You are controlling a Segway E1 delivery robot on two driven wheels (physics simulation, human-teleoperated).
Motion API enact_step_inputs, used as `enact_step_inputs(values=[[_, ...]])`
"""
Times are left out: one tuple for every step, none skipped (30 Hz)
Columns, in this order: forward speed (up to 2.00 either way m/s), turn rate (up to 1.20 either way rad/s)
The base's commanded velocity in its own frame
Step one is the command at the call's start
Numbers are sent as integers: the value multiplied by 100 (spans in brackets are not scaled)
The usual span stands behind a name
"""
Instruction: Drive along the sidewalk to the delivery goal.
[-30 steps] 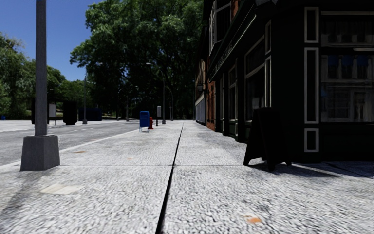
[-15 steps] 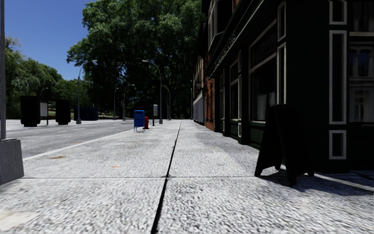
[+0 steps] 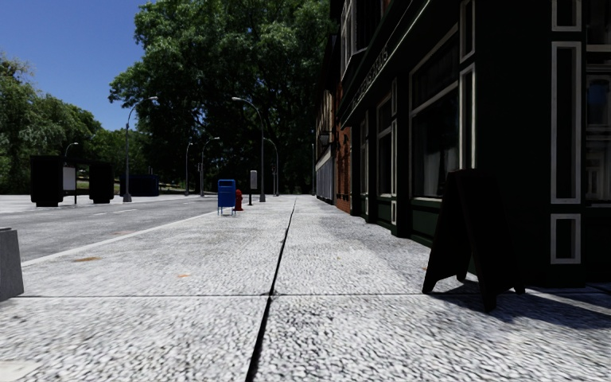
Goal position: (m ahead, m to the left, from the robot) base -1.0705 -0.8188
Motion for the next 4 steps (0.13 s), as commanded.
enact_step_inputs(values=[[0, 0], [0, 0], [0, 0], [0, 0]])
